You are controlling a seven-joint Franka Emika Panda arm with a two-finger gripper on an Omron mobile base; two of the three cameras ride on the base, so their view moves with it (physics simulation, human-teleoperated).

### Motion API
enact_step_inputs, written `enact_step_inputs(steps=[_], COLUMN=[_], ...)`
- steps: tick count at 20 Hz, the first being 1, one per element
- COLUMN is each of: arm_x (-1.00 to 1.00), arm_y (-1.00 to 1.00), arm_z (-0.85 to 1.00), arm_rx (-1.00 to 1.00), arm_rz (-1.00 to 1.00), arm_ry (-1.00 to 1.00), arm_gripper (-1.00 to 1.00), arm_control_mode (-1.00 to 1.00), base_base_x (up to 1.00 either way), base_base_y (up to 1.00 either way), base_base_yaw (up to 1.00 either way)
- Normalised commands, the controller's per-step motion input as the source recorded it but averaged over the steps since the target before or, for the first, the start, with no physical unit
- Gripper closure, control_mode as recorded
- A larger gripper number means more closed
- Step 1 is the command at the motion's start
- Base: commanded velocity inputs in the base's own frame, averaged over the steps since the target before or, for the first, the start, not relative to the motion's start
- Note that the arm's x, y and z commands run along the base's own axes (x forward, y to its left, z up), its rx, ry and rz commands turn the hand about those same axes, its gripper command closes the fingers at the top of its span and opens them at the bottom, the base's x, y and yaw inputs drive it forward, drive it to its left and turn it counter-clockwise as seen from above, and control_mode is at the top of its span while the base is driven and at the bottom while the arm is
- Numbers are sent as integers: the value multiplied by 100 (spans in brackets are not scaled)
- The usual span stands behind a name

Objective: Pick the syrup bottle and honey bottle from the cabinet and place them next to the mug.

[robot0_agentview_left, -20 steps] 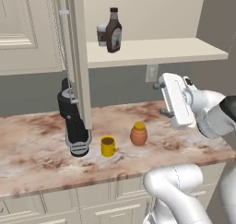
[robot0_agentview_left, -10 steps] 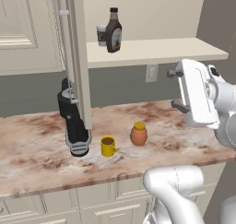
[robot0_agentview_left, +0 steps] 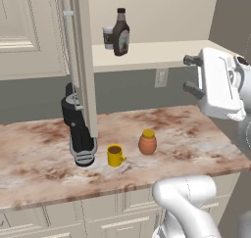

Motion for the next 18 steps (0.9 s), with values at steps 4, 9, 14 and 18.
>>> enact_step_inputs(steps=[4,9,14,18], arm_x=[1,24,32,25], arm_y=[0,0,0,0], arm_z=[-10,-20,-2,0], arm_rx=[0,-9,-5,-3], arm_rz=[-9,-37,-40,-41], arm_ry=[16,12,1,0], arm_gripper=[-100,-100,-100,-100], arm_control_mode=[-100,-100,-100,-100], base_base_x=[0,0,0,0], base_base_y=[0,0,0,0], base_base_yaw=[0,0,0,0])
